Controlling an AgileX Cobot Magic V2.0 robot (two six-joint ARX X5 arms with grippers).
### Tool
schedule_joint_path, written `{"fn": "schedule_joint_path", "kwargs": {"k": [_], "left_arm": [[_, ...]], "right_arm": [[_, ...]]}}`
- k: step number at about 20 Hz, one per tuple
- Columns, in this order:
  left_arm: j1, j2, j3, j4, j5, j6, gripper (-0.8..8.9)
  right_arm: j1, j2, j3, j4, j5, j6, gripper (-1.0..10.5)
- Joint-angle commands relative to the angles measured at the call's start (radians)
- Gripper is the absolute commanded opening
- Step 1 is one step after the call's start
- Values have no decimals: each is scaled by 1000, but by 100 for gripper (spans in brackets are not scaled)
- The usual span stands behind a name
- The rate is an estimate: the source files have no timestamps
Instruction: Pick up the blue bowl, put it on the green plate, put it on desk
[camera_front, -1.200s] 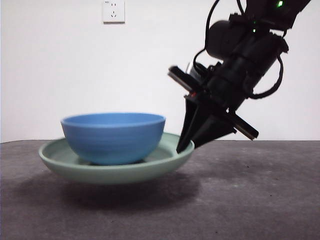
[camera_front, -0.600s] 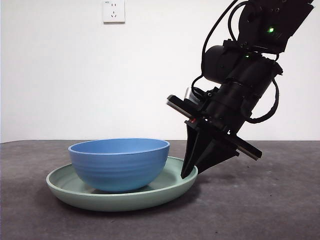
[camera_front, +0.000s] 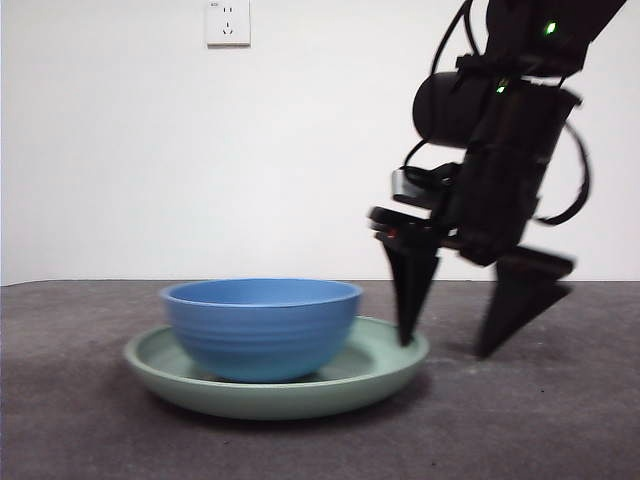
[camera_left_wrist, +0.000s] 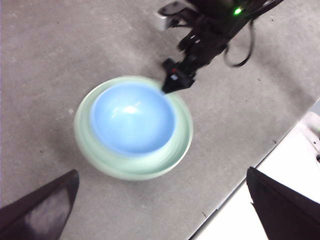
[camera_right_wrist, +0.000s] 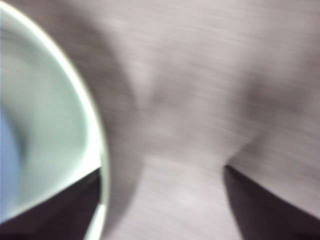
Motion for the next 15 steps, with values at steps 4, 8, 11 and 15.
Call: {"fn": "schedule_joint_path", "kwargs": {"k": [4,8,11,15], "left_arm": [[-5,5,11,4,-3,-7,625],[-5,5,11,6,-3,-50,625],[-5,5,11,5,-3,-52,625],[-5,5,11,-5,-3,-53,625]], "right_arm": [[-11,-185,18,-149,164,-158,548],[-10,-422,18,-232,116,-183,548],[-8,-638,18,-312,80,-182,548],[-8,-910,18,-407,85,-182,548]]}}
